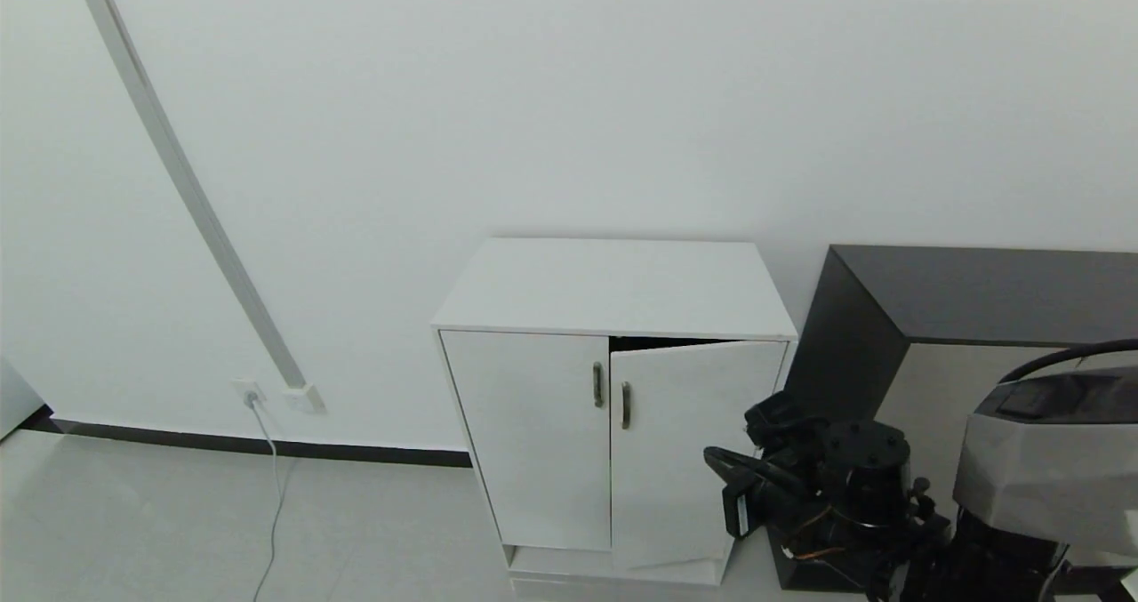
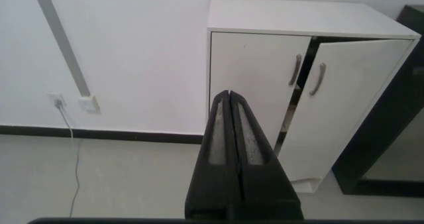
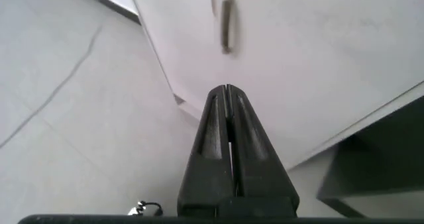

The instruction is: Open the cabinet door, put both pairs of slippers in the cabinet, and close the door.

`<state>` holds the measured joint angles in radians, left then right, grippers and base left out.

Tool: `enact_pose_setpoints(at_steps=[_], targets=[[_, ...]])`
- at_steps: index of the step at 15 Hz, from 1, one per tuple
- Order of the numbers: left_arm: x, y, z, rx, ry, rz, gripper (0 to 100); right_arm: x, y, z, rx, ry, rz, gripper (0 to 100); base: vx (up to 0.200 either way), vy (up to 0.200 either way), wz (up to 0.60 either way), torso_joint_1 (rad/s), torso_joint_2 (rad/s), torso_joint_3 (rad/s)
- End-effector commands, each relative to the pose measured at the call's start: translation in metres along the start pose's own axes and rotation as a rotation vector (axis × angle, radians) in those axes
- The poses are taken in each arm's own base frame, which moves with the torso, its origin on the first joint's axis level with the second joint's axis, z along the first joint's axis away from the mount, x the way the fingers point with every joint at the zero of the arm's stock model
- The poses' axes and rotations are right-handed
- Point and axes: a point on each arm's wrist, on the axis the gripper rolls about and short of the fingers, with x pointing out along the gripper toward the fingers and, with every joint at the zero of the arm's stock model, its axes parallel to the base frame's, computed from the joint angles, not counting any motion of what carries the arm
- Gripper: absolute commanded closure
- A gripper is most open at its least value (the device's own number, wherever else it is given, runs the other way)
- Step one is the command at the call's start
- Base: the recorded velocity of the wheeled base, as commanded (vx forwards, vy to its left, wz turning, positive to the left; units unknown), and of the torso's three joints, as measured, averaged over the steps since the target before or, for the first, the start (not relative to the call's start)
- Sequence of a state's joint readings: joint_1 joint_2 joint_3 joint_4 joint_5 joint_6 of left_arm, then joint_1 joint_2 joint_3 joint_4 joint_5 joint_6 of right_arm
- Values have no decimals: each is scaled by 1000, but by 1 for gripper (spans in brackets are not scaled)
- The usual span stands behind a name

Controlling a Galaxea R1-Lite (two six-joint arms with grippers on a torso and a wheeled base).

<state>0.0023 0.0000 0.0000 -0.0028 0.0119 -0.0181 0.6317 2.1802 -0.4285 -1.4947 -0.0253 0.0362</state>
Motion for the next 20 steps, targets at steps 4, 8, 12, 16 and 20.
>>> enact_pose_setpoints(at_steps=[4, 8, 12, 16, 20], targets=[[0, 0, 0, 0, 0, 1, 100, -2, 12, -37, -23, 102, 48, 100, 200, 0, 0, -7, -4, 4], [0, 0, 0, 0, 0, 3, 100, 9, 14, -37, -21, 82, 48, 100, 100, 0, 0, 9, 4, 1], [0, 0, 0, 0, 0, 0, 100, 31, 13, -39, -13, 45, 36, 100, 0, 0, 0, 0, 0, 0], [0, 0, 0, 0, 0, 0, 100, 52, -1, -26, 3, 16, -6, 100, 0, 0, 0, 0, 0, 0], [0, 0, 0, 1, 0, -2, 100, 70, -4, -16, 8, 19, -15, 100, 0, 0, 0, 0, 0, 0]])
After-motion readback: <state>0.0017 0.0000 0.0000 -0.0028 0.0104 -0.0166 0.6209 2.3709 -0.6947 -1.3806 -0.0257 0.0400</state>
